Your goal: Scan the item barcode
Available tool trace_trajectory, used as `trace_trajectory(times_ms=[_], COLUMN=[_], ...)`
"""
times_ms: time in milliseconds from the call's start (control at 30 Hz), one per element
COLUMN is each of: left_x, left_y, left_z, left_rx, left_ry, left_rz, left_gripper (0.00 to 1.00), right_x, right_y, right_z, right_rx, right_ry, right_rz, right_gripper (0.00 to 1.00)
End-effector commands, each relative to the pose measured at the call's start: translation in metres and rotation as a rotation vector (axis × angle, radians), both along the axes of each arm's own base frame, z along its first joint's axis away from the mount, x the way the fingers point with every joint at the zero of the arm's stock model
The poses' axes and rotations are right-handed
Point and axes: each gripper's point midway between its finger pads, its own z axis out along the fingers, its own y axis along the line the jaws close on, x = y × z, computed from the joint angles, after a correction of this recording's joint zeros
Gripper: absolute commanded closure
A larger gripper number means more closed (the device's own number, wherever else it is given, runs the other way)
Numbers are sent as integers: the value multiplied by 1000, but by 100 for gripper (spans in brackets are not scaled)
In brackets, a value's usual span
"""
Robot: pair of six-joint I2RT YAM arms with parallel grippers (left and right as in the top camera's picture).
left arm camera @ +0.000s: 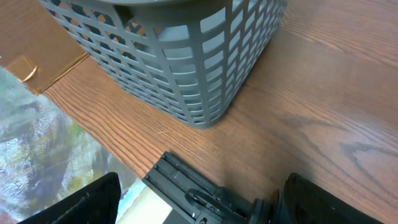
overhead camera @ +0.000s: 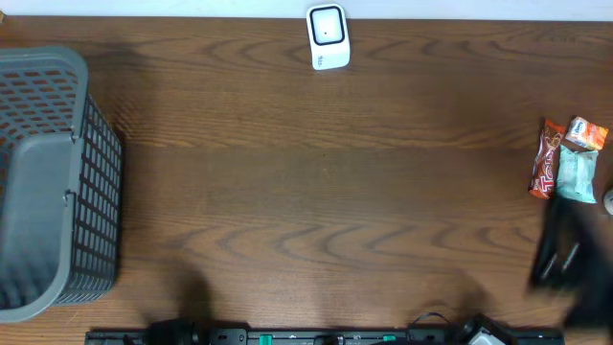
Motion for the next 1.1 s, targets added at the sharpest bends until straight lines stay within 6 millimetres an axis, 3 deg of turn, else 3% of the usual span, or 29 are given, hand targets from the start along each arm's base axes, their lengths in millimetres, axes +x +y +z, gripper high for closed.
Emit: trace_trajectory(times_ms=[0, 167, 233, 400, 533, 700, 900, 1067], left_x=[-12, -12, -12, -12, -12, -12, -12, -12], left_y=[0, 0, 0, 0, 0, 0, 0, 0], left_z=[-13, -13, -13, -13, -13, -13, -13, -13], left_rx=[-6, -6, -6, -6, -6, -6, -6, -6], left_ry=[78, 78, 78, 78, 78, 78, 78, 78], left_rz=[10, 10, 10, 10, 10, 10, 10, 10], left_gripper=[16, 16, 16, 16, 16, 16, 16, 16], right_x=[-36, -95, -119, -146, -156, -170, -181, -175], right_y=[-10, -17, -34, -65, -68, -76, -79, -77], right_z=[-11, -22, -47, -50, -59, -77, -113, -117], right_rx=[-62, -100, -105, -165, -365, -376, -372, -358], right_ry=[-8, -77, -32, -103, -126, -130, -154, -293], right_rz=[-85, -19, -12, -21, 20, -28, -11, -41], right_gripper=[1, 1, 1, 1, 1, 1, 1, 1])
